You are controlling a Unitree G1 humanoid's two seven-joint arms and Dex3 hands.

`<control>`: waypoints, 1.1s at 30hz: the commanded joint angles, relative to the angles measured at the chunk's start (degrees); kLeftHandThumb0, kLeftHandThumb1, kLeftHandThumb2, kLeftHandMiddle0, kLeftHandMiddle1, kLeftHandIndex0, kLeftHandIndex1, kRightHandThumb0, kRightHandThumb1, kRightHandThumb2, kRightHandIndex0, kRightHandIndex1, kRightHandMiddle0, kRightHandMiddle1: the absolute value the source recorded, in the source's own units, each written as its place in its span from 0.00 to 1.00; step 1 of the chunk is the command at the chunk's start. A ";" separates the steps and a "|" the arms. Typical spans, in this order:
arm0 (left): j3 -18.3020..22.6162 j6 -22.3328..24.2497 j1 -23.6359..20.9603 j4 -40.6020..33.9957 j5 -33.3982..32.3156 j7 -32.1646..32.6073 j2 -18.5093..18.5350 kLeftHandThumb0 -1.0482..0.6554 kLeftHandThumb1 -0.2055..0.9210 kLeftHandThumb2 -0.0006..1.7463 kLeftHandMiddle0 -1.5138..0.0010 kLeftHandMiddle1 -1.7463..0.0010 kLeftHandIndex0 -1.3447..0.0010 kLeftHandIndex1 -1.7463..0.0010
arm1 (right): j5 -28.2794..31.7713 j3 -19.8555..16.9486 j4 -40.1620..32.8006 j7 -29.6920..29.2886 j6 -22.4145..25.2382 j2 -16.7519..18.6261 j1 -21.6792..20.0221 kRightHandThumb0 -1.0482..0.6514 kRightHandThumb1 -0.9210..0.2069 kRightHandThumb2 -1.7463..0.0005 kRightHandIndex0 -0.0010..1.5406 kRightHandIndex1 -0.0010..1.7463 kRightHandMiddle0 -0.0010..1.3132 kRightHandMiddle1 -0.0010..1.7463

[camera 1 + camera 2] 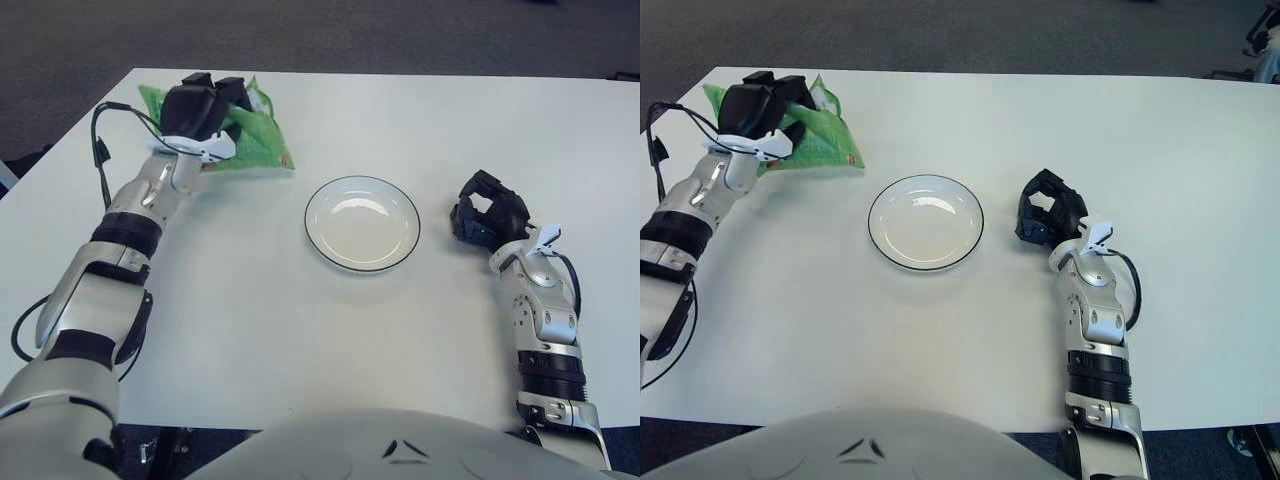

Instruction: Put the snack into the plate.

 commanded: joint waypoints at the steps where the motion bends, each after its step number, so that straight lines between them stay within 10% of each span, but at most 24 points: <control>1: 0.65 -1.32 0.39 -1.67 0.42 -1.17 1.06 0.96 0.23 0.94 0.45 0.00 0.15 0.00 | 0.10 0.28 4.22 -0.01 2.79 0.93 3.61 0.34 0.53 0.25 0.83 1.00 0.46 1.00; 33: 0.93 -4.81 -4.12 -12.13 4.86 -4.48 -1.21 0.99 0.18 0.98 0.41 0.00 0.15 0.00 | -0.13 0.29 6.61 0.48 1.65 0.31 2.66 0.34 0.52 0.26 0.83 1.00 0.46 1.00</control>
